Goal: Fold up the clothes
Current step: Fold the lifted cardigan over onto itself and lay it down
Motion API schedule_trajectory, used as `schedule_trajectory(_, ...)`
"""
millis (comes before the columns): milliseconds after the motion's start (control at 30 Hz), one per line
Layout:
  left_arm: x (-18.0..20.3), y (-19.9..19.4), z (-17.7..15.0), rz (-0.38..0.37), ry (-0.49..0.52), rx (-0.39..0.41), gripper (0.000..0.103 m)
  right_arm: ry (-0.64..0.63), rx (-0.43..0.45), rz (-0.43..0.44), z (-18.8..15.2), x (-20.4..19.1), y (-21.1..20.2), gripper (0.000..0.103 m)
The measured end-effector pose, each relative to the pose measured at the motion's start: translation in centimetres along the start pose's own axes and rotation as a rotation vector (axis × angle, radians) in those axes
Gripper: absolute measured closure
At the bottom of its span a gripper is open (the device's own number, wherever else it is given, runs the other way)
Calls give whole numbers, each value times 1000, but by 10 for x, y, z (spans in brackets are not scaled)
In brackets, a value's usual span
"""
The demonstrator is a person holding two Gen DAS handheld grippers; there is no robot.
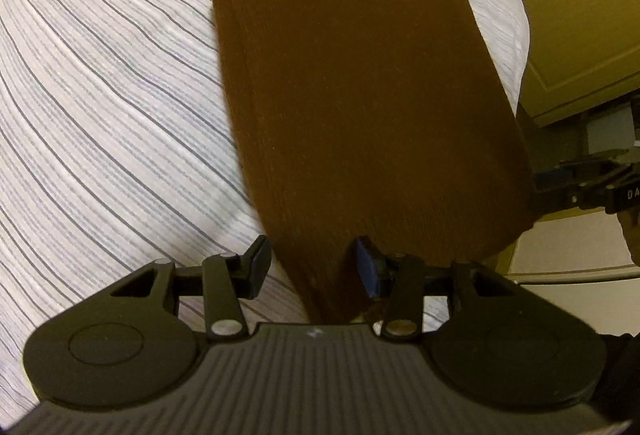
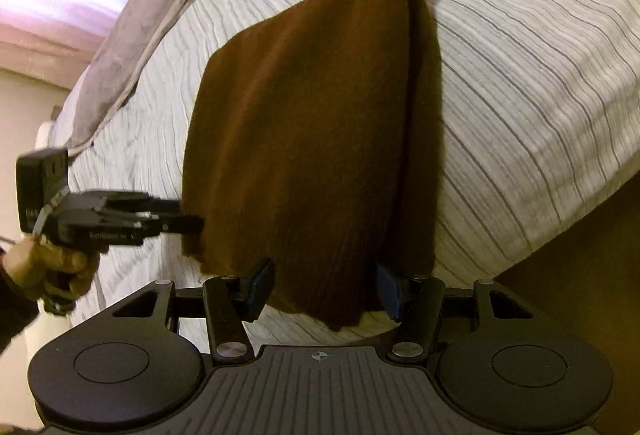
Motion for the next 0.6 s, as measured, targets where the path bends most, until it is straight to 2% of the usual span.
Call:
schedule_trajectory(100,3,-2,-4,-6,10,-6,66,69,-3,-10,3,6,3,46)
schedule_trajectory(167,5,-3,-5,-6,17,-9,74,124,-10,-18,5,14,10,70)
schedule_trajectory(200,5,-4,-5,-5,20,-7,86,151,-15,-21,6,19,14,75)
schedule_trajectory(233,6,-5,-4,-3,23,-5,91,172,-21,-20,7,24,17,86)
schedule_trajectory(300,10,-11,-3,0,35,9,94,159,-34,-24,12,24,14,89)
schedule_trajectory(467,29,-43,4,-52,20,70,95,58,-18,-28,34,10,-19,90)
schedule_trajectory(600,37,-24,-10,-70,14,28,95,-31,-51,-114,27,18,-2,90)
Point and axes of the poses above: each gripper's, at about its wrist camera, not at the fingertips, and y roughly the way its jaws point, x to its right, z to its top, the point moved 2 cm from there along y, roughly the way its jaws point, and after that the axes turned 13 degrees about x, right-handed, at the moved point
